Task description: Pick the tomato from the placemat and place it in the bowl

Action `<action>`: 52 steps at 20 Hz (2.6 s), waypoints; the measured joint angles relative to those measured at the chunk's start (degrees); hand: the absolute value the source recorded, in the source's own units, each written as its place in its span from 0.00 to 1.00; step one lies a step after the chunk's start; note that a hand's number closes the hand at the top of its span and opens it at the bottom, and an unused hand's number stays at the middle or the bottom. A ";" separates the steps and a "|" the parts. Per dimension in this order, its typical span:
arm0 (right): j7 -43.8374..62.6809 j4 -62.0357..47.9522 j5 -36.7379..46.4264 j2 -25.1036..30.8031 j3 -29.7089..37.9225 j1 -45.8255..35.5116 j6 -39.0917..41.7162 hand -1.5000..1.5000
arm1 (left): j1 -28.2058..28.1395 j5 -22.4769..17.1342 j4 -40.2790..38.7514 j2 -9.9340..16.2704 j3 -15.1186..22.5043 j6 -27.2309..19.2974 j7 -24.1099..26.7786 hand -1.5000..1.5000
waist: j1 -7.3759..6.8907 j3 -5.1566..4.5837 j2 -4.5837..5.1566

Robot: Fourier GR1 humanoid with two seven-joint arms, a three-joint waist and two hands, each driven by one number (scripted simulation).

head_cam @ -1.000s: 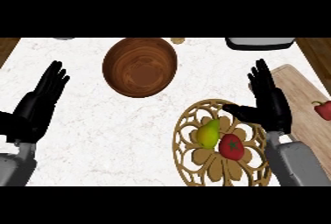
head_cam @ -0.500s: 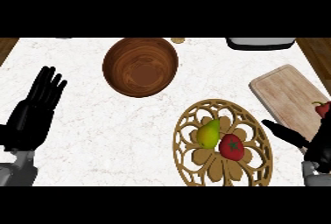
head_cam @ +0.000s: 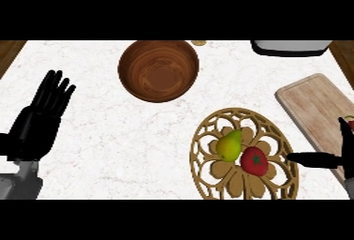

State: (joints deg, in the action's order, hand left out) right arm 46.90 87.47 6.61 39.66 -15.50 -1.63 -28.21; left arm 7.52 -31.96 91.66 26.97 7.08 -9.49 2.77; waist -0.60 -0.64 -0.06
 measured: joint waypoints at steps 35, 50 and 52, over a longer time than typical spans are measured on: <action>23.90 15.15 -12.48 5.60 -16.83 -15.15 14.20 0.00 | -0.54 1.52 -2.39 -2.03 -2.90 3.72 0.63 0.50 | 0.49 0.51 -0.13; 22.35 8.45 -8.22 -1.11 -18.81 -13.65 13.19 0.00 | -1.27 2.58 -2.11 -3.23 -4.15 5.04 0.49 0.50 | 0.38 0.58 0.03; 22.02 7.25 -8.00 -2.09 -18.92 -13.75 13.40 0.00 | -0.27 3.24 -2.40 -3.74 -3.82 4.51 -0.10 0.50 | 0.44 0.56 0.03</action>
State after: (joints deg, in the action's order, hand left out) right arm 68.92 94.72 -1.39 37.58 -34.42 -15.37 -14.81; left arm 7.25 -28.72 89.26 23.23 3.27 -4.98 2.67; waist -0.16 -0.09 -0.03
